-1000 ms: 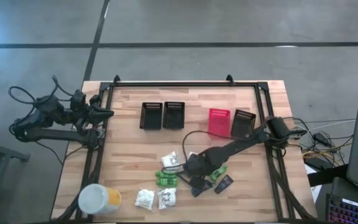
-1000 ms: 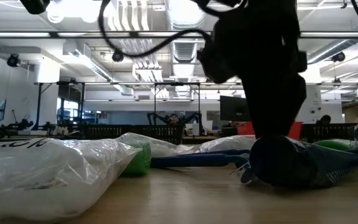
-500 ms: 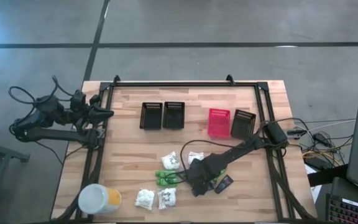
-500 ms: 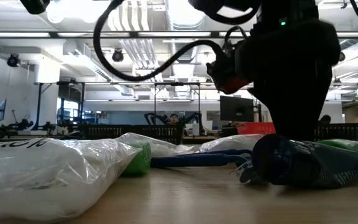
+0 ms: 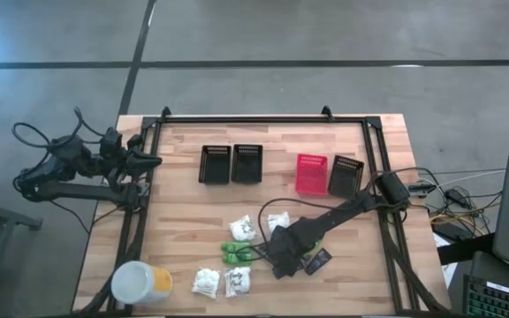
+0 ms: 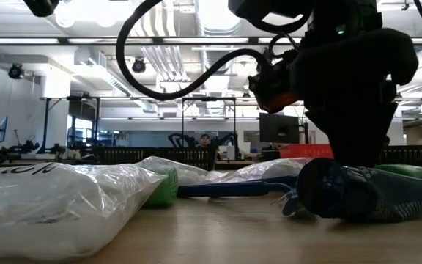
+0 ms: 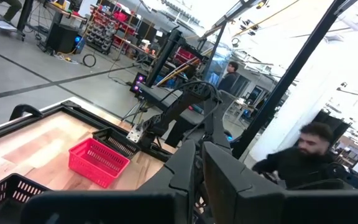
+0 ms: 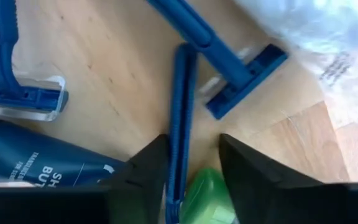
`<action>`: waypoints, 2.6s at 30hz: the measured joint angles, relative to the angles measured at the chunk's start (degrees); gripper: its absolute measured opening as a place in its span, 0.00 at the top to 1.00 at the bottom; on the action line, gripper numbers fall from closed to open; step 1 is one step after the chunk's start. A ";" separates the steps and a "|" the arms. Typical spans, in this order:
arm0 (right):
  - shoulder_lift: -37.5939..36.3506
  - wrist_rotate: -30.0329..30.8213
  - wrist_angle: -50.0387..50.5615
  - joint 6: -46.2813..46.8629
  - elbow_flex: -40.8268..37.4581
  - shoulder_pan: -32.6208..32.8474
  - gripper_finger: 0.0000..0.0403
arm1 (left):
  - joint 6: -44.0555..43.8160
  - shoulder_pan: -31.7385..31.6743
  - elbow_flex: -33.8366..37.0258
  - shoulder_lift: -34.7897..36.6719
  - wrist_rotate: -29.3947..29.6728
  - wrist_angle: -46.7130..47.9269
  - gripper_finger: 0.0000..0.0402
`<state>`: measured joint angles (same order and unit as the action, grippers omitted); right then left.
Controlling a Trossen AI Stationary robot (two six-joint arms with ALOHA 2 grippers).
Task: Pick & Place Travel size toiletries
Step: Put the blue razor into the red bin
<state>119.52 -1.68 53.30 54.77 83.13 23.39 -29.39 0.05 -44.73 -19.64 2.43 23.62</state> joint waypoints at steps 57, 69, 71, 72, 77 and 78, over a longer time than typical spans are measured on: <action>-38.94 9.59 -11.20 11.67 -30.55 -41.92 0.94 | 0.00 -0.02 0.00 0.00 0.00 0.00 0.91; -35.19 6.71 -23.56 13.44 -36.74 -42.59 0.93 | 0.00 -0.01 0.00 0.00 0.01 -0.01 0.91; -35.14 6.56 -23.67 12.31 -37.44 -42.77 0.92 | 0.00 0.00 0.00 0.00 0.00 -0.01 0.91; -35.14 6.58 -23.59 11.91 -37.70 -42.79 0.91 | 0.00 0.00 0.00 0.00 -0.01 -0.01 0.91; -35.25 6.79 -23.97 8.48 -37.91 -42.92 0.81 | 0.00 0.00 0.00 0.00 0.00 0.00 0.91; -35.25 7.01 -24.05 7.55 -37.89 -42.92 0.78 | 0.00 0.00 0.00 0.00 -0.01 -0.01 0.91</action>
<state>84.27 5.33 29.25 62.32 45.23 -19.53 -29.39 0.05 -44.73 -19.64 2.42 23.62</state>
